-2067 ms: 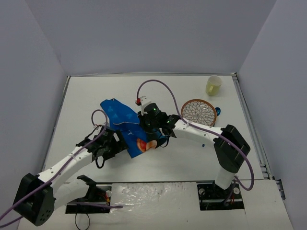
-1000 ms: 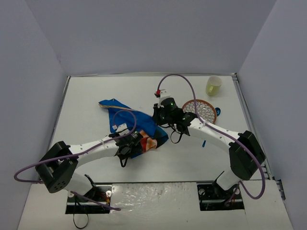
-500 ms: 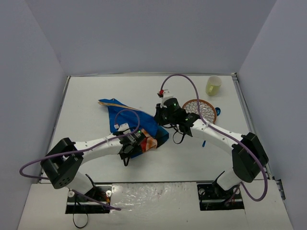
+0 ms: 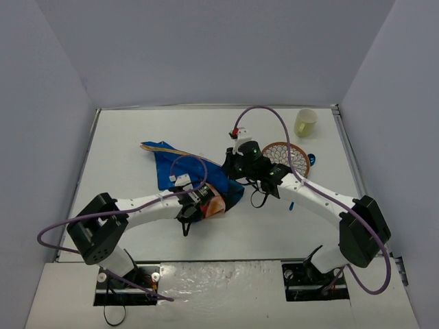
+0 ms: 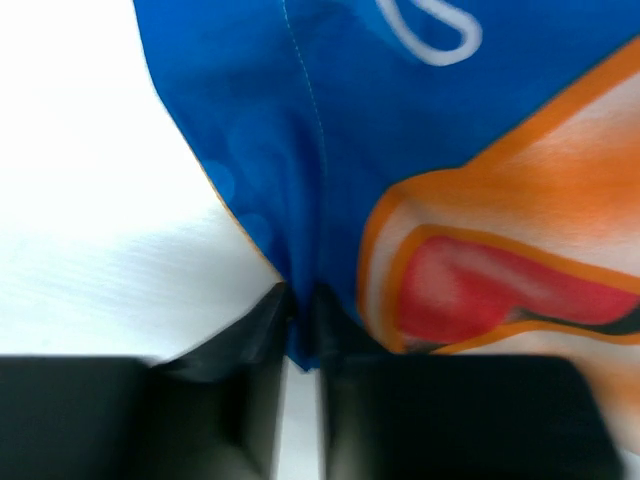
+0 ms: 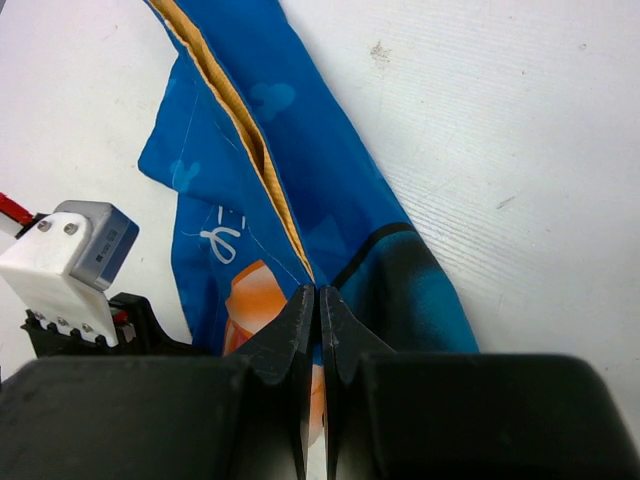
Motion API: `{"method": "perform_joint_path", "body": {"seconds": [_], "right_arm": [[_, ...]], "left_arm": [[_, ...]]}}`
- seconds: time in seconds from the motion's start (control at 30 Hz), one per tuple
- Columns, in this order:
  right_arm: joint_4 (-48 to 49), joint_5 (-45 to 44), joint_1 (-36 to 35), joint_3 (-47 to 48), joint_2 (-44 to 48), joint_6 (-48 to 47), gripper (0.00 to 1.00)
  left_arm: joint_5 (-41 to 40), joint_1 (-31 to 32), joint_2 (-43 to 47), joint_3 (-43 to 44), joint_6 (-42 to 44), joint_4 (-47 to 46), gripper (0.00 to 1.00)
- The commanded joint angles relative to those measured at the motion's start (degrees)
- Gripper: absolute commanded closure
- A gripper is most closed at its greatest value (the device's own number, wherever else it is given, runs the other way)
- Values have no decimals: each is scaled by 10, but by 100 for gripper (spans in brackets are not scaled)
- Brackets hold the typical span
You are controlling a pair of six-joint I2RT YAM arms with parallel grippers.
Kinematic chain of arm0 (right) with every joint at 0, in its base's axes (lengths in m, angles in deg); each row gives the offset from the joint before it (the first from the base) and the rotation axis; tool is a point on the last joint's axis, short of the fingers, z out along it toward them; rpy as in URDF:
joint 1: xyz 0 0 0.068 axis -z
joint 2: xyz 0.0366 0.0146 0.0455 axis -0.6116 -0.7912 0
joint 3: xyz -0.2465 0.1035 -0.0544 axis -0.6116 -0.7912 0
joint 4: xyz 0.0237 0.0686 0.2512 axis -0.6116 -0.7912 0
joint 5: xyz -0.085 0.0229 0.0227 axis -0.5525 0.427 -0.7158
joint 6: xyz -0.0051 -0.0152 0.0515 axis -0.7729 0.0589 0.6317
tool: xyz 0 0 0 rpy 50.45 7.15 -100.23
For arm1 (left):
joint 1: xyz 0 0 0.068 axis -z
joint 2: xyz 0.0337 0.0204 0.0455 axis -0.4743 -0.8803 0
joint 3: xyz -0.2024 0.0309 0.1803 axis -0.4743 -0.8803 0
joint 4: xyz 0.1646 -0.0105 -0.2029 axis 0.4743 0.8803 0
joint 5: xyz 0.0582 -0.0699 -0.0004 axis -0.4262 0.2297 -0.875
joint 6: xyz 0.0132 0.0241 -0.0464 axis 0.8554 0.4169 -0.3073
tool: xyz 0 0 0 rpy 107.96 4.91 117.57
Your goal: Set the dinner table for one person
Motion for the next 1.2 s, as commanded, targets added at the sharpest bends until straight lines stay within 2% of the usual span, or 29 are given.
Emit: {"method": "perform_joint_path", "body": {"seconds": [0.0, 0.13, 0.27, 0.37, 0.5, 0.67, 0.83, 0.97, 1.17], "right_arm": [[35, -6, 7, 0, 35, 6, 100], [28, -12, 17, 6, 43, 2, 100], [12, -15, 39, 25, 51, -8, 100], [-5, -24, 59, 37, 57, -11, 100], [-41, -36, 95, 46, 66, -3, 100], [-74, -58, 112, 28, 81, 21, 100], [-96, -56, 113, -8, 110, 47, 100], [-117, -54, 113, 5, 136, 51, 100], [-136, -56, 114, 53, 141, 53, 100]], "left_arm": [[16, 1, -45, -35, -3, 3, 98], [-14, 0, -20, -20, 12, 49, 100], [-81, -18, 36, 22, 43, 138, 100], [-114, -50, 87, 46, 74, 183, 100], [-142, -133, 169, 74, 138, 229, 100], [-143, -222, 222, 81, 190, 258, 100], [-131, -273, 287, 91, 225, 275, 100], [-141, -308, 329, 142, 251, 297, 100], [-138, -334, 325, 270, 298, 305, 100]]}}
